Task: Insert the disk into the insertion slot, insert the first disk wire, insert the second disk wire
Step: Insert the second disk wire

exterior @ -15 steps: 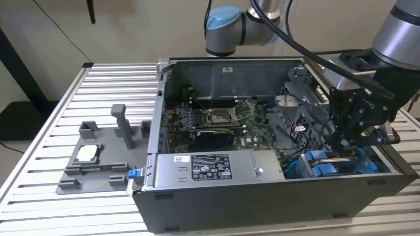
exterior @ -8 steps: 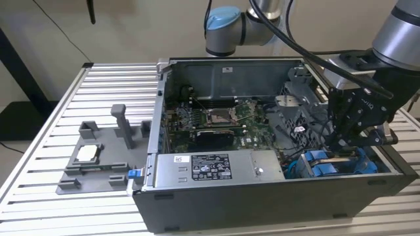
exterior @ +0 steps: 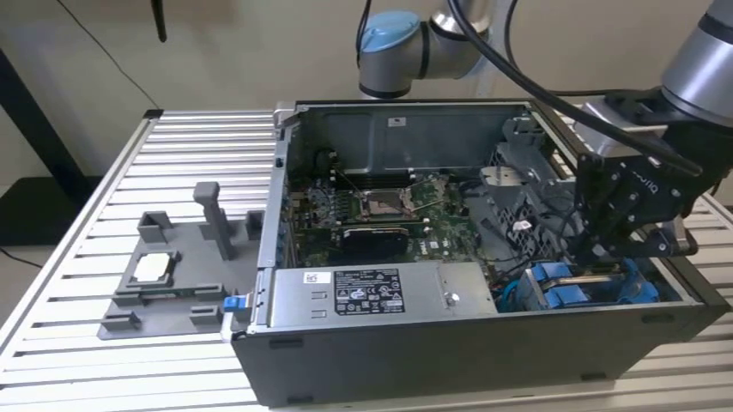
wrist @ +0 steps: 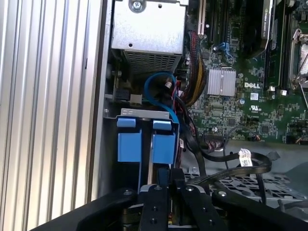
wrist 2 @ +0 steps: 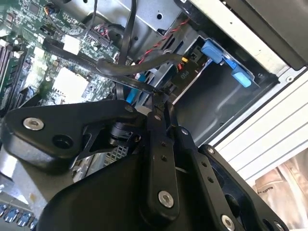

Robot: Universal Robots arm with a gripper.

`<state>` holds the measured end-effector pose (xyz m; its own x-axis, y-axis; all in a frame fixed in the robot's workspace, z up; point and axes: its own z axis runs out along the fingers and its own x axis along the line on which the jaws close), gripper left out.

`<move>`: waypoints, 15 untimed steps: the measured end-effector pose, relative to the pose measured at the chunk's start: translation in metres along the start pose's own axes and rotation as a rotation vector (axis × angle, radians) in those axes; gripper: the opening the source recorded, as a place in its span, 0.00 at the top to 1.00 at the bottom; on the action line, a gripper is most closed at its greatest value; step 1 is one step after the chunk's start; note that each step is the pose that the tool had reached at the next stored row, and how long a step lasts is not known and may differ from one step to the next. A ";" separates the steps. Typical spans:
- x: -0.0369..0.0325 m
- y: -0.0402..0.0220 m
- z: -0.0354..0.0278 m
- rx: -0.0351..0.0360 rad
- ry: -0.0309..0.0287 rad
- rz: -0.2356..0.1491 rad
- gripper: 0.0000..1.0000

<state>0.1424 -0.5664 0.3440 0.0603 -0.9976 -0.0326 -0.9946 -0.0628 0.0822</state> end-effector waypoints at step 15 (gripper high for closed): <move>0.0029 -0.0068 0.0045 -0.0037 -0.0161 0.001 0.84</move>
<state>0.1490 -0.5687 0.3389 0.0581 -0.9971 -0.0485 -0.9944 -0.0621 0.0859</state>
